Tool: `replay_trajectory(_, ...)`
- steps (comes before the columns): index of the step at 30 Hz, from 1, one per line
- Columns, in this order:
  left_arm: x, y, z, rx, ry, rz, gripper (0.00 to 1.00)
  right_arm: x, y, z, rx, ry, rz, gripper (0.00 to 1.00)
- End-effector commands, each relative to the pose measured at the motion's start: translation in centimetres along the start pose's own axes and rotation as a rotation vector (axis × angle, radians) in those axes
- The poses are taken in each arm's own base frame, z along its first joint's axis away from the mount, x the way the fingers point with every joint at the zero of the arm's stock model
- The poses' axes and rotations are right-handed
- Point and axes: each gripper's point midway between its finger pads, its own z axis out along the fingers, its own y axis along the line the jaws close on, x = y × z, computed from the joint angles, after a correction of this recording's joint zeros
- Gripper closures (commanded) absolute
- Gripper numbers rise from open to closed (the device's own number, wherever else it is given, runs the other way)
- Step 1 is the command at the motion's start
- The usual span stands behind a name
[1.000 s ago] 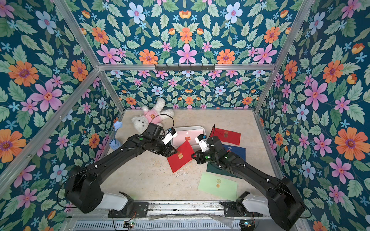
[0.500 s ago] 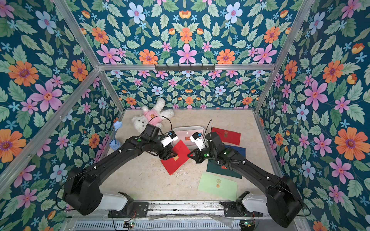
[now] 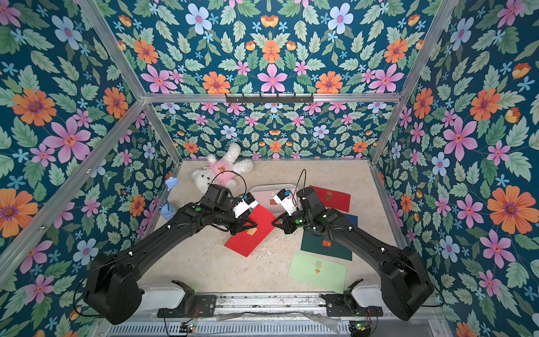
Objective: Put the sealed envelopes into the storage box
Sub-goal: Pick up the envelope from the center of the board, then pick up the storage box at the center of the board.
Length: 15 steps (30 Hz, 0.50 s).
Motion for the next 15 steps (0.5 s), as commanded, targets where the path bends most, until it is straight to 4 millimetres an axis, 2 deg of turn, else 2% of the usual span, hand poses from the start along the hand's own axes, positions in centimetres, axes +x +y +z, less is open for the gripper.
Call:
replay_trajectory(1,0.2,-0.5,-0.1,0.026,0.01,-0.034,1.0,-0.7,-1.2,-0.3,0.041,-0.02,-0.007,0.87)
replay_trajectory(4,0.5,-0.3,-0.1,0.013,0.032,-0.066,1.0,-0.8,-3.1,-0.6,0.119,-0.022,0.009,0.61)
replay_trajectory(6,0.5,-0.1,-0.1,0.002,0.037,-0.087,1.0,-0.8,-4.8,-1.0,0.196,-0.019,0.029,0.53)
replay_trajectory(11,-0.8,2.1,-0.3,-0.115,-0.001,-0.183,1.0,-1.2,-9.2,-2.6,0.36,-0.05,0.12,0.46)
replay_trajectory(15,-1.6,3.4,-0.2,-0.164,-0.025,-0.262,1.0,-2.0,-14.8,-4.4,0.568,-0.101,0.286,0.46)
